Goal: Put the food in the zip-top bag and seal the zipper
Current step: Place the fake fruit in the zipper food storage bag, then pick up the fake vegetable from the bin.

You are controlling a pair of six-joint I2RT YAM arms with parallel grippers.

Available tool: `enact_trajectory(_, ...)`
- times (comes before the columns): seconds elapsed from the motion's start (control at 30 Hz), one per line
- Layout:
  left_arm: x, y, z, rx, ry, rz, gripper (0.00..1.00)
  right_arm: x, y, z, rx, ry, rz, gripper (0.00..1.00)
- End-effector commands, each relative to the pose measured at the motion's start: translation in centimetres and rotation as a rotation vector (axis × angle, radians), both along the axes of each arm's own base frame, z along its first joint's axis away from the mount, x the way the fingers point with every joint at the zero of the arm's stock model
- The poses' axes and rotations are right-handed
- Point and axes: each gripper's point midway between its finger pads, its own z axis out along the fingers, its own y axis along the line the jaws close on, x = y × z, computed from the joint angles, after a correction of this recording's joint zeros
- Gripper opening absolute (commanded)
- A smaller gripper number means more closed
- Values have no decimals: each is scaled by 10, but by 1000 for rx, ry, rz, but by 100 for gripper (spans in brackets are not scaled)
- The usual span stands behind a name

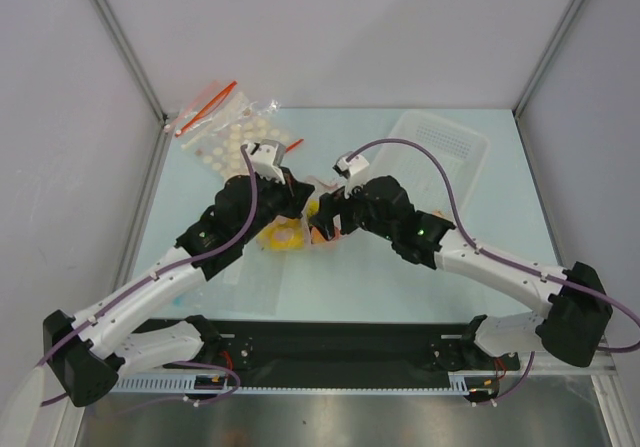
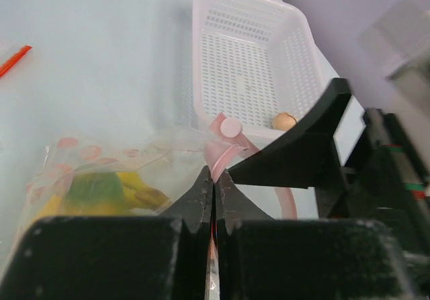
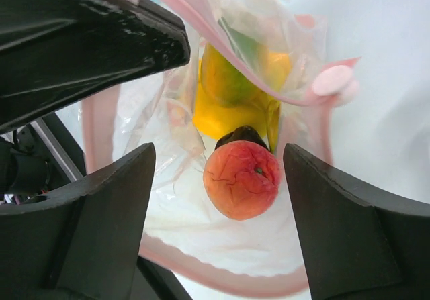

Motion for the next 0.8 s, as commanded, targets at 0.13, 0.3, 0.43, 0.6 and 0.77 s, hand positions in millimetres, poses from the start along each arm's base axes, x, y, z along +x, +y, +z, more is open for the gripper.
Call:
enact_trajectory(0.13,6,17,21,-48,-50,92,2,8,-33,56,106,-136,-141,72)
enact_trajectory(0.3,9,17,16,-31,-45,102,2,42,-89,49,99,-57,-376,63)
enact_trajectory(0.43,10,15,14,-26,-42,99,2,71,-147,37,95,19,-621,70)
enact_trajectory(0.6,10,16,15,-24,-45,103,2,93,-227,0,46,117,-1029,79)
enact_trajectory(0.77,10,16,14,-22,-43,101,2,103,-270,-42,22,280,-1248,81)
